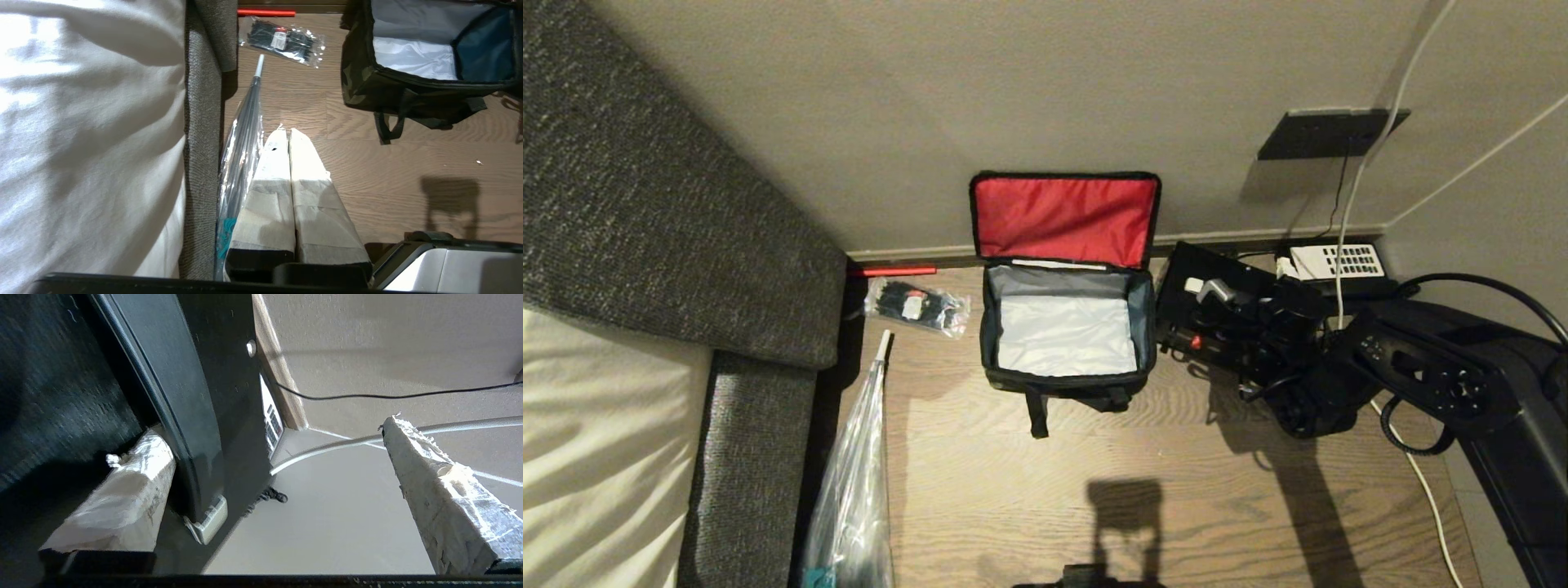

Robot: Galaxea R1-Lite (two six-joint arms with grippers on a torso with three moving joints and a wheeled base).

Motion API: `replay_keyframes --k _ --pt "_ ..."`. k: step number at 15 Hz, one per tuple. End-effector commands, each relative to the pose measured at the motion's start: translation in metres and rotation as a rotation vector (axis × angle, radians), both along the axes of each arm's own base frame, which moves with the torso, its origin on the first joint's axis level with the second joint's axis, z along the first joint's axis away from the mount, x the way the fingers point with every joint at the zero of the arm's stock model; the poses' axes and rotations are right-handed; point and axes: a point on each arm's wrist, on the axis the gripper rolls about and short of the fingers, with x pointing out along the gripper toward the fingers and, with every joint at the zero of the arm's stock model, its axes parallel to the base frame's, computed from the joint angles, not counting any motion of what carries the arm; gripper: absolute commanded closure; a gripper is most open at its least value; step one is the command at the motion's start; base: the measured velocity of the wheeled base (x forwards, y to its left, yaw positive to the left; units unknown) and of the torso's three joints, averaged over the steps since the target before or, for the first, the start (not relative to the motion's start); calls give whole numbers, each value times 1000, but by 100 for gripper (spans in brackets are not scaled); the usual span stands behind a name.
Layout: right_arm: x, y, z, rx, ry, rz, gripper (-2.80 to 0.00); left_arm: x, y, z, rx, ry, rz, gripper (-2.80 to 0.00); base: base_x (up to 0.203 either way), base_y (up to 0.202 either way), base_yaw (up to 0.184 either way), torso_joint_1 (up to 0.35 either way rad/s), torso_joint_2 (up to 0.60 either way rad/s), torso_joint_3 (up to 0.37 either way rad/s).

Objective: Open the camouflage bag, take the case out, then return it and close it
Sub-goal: Grip the handle again

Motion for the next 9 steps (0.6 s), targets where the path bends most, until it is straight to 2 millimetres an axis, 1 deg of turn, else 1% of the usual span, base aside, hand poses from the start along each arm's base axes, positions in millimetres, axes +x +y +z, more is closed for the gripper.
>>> replay_keyframes --k 1,2,4,6,9 --pt "1 0 -9 -5 12 -2 -280 0 0 0 -1 0 1 0 0 0 0 0 0 0" --pt "2 1 -12 -6 13 -2 -280 0 0 0 -1 0 1 0 0 0 0 0 0 0" --pt "5 1 -11 0 -8 -3 -280 0 0 0 -1 0 1 0 0 0 0 0 0 0" --pt "4 1 -16 26 -2 0 -280 0 0 0 -1 0 1 0 0 0 0 0 0 0" --pt "5 1 -16 38 -26 7 -280 0 0 0 -1 0 1 0 0 0 0 0 0 0"
